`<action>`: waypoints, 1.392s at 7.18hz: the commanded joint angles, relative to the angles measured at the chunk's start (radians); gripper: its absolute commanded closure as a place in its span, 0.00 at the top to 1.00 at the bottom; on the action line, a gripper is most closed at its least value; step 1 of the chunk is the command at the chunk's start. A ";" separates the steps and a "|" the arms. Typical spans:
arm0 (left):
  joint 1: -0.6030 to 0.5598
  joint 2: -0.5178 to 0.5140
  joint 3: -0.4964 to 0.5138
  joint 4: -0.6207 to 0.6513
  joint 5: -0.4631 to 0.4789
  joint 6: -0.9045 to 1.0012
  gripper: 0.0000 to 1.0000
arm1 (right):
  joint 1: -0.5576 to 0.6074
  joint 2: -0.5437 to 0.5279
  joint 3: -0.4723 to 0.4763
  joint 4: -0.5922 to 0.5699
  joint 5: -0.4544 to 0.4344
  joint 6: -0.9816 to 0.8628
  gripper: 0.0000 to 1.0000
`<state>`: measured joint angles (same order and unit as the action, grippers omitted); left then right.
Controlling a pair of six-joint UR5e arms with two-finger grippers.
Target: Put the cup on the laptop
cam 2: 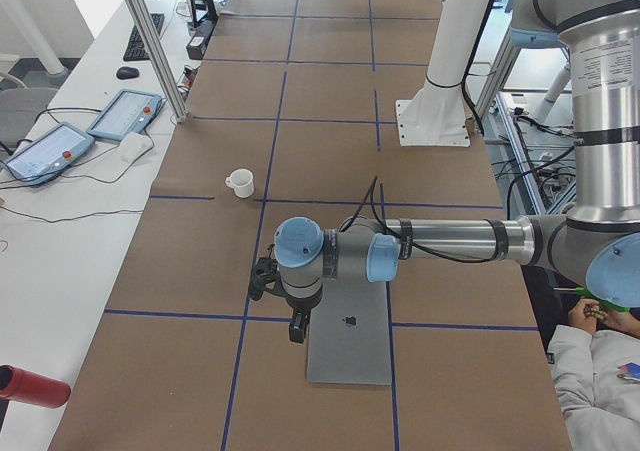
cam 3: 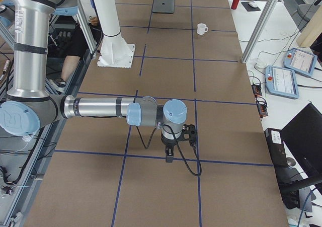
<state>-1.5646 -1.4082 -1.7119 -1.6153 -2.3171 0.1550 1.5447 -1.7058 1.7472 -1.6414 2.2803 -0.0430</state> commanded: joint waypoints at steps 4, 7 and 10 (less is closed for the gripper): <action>0.017 0.000 0.000 -0.088 0.001 0.008 1.00 | 0.000 0.000 0.000 0.000 -0.001 0.000 1.00; 0.066 -0.165 0.008 -0.141 0.004 -0.145 1.00 | 0.000 0.000 0.000 0.000 0.001 0.000 1.00; 0.246 -0.493 0.116 0.003 0.013 -0.352 1.00 | 0.000 0.000 0.000 0.000 0.001 0.000 1.00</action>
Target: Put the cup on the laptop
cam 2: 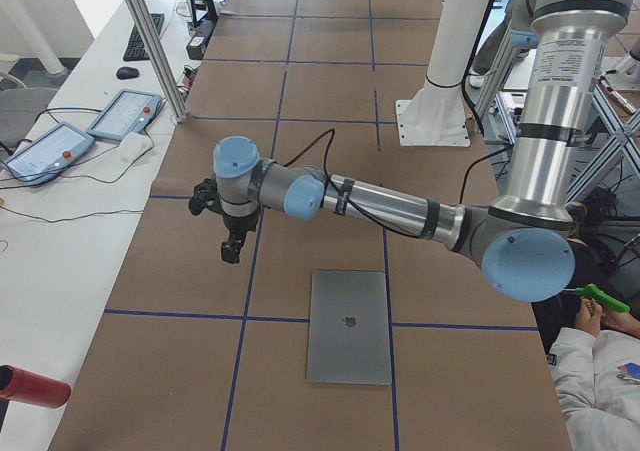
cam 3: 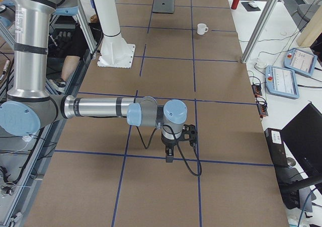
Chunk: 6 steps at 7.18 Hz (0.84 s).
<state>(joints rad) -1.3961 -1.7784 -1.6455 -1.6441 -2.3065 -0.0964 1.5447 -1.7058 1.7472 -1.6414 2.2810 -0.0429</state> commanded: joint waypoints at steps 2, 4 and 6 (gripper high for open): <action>0.176 -0.283 0.174 0.024 0.003 -0.262 1.00 | 0.000 0.000 0.000 0.000 -0.002 0.000 1.00; 0.231 -0.425 0.325 0.001 0.047 -0.379 0.99 | 0.000 0.000 0.000 0.000 0.000 0.000 1.00; 0.291 -0.551 0.589 -0.241 0.055 -0.524 0.99 | 0.000 0.000 0.000 0.000 0.000 -0.002 1.00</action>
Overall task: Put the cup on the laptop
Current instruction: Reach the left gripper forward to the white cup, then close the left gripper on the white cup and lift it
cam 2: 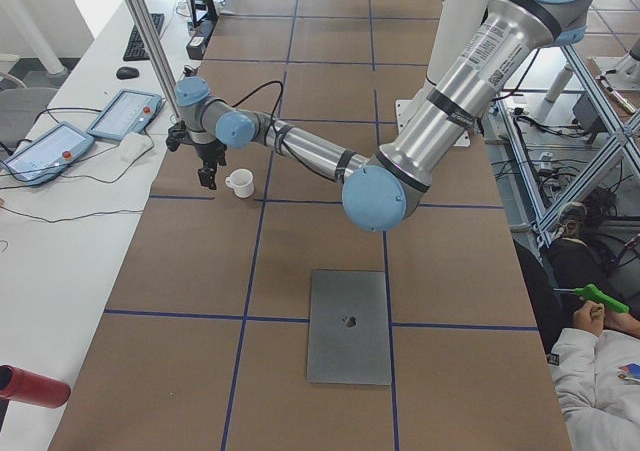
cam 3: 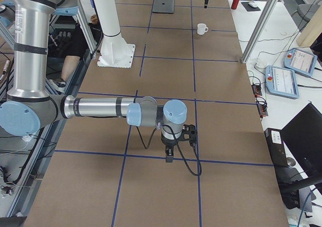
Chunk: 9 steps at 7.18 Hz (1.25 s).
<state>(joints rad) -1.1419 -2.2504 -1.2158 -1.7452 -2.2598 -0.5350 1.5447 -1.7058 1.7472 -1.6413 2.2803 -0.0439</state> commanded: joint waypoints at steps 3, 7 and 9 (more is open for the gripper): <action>0.097 -0.133 0.266 -0.171 0.022 -0.103 0.99 | 0.000 0.000 0.000 0.000 0.001 0.001 1.00; 0.155 -0.132 0.324 -0.181 0.022 -0.103 0.99 | 0.000 0.000 0.000 0.000 0.001 -0.001 1.00; 0.157 -0.133 0.331 -0.183 0.020 -0.091 0.58 | 0.000 0.000 0.000 0.000 -0.001 0.001 1.00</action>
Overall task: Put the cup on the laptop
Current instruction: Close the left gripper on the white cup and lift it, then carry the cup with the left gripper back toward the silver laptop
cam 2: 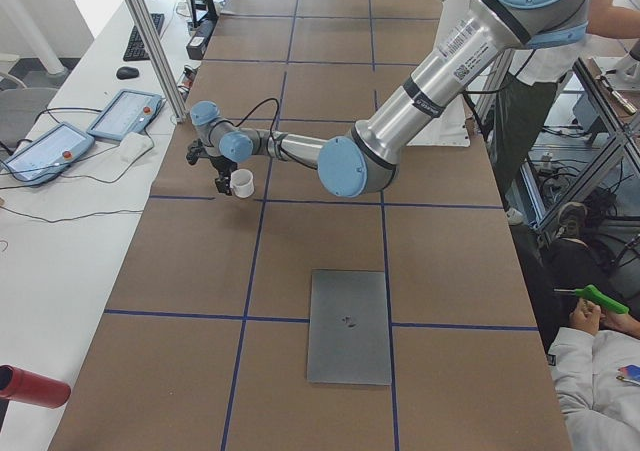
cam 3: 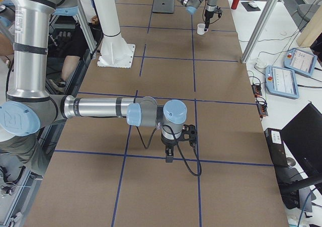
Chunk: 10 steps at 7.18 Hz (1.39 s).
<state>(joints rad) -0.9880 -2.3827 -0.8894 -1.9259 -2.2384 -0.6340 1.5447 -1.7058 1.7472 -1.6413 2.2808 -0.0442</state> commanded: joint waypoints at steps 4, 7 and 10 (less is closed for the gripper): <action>-0.032 -0.007 0.001 0.010 -0.014 0.013 0.00 | 0.000 0.000 0.000 0.000 0.000 0.000 1.00; -0.128 0.017 -0.070 0.136 -0.050 0.014 0.00 | 0.000 0.000 0.000 0.000 0.000 0.000 1.00; -0.251 0.273 -0.464 0.429 -0.049 0.292 0.00 | 0.000 0.000 0.000 0.000 0.000 0.001 1.00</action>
<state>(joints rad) -1.1796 -2.1906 -1.2165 -1.6396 -2.2889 -0.4905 1.5447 -1.7057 1.7472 -1.6413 2.2806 -0.0438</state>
